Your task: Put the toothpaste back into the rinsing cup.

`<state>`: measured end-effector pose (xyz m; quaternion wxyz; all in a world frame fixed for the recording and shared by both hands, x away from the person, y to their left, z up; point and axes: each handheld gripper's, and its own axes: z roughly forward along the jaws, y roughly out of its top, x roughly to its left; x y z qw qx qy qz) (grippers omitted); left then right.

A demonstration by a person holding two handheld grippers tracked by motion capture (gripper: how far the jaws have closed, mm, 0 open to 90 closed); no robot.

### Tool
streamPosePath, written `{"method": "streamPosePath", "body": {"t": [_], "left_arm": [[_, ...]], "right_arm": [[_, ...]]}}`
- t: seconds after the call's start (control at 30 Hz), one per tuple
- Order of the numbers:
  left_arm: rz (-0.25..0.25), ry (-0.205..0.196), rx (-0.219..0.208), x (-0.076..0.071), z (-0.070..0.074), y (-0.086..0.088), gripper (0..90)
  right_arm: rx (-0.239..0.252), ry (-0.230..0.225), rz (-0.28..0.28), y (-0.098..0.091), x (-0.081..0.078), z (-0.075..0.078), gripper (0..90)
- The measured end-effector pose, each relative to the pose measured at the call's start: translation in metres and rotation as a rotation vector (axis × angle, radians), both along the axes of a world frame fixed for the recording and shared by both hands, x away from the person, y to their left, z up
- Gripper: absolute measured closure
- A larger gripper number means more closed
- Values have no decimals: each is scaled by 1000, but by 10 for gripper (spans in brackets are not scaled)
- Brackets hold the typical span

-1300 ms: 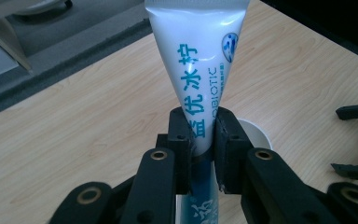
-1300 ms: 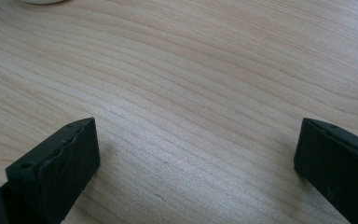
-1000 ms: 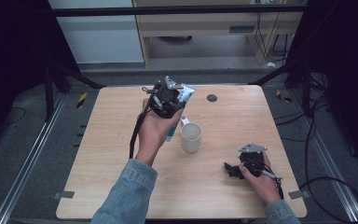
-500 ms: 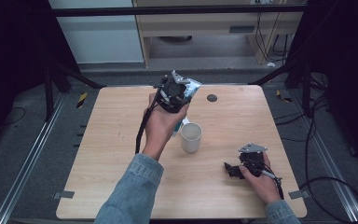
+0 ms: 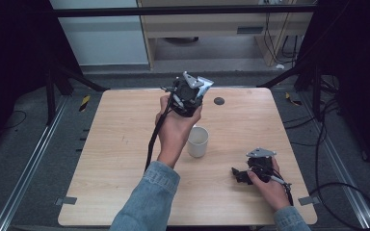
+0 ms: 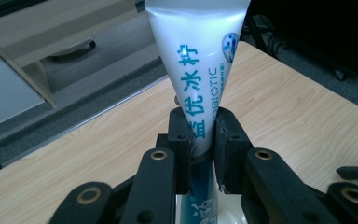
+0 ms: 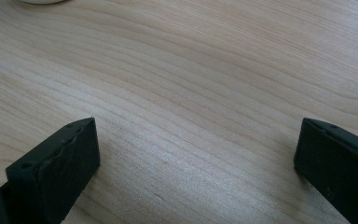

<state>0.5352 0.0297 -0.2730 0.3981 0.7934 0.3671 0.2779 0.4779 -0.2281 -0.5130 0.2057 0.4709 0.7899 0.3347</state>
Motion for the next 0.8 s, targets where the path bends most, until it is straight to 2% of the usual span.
{"method": "streamPosePath", "body": {"t": [0.07, 0.23, 0.57, 0.67, 0.8], "left_arm": [[-10, -11, -19, -4, -3, -4, 782], [-2, -18, -33, -8, -14, -12, 782], [32, -59, -81, -6, -18, -6, 782], [34, -44, -74, -1, -21, -5, 782], [42, -32, -100, 3, -25, -4, 782]], "right_arm": [[0, 1, 0, 0, 0, 0, 3], [0, 0, 0, 0, 0, 0, 4], [4, 1, -1, 0, 0, 0, 4], [3, 0, -1, 0, 0, 0, 4], [3, 0, -1, 0, 0, 0, 4]]}}
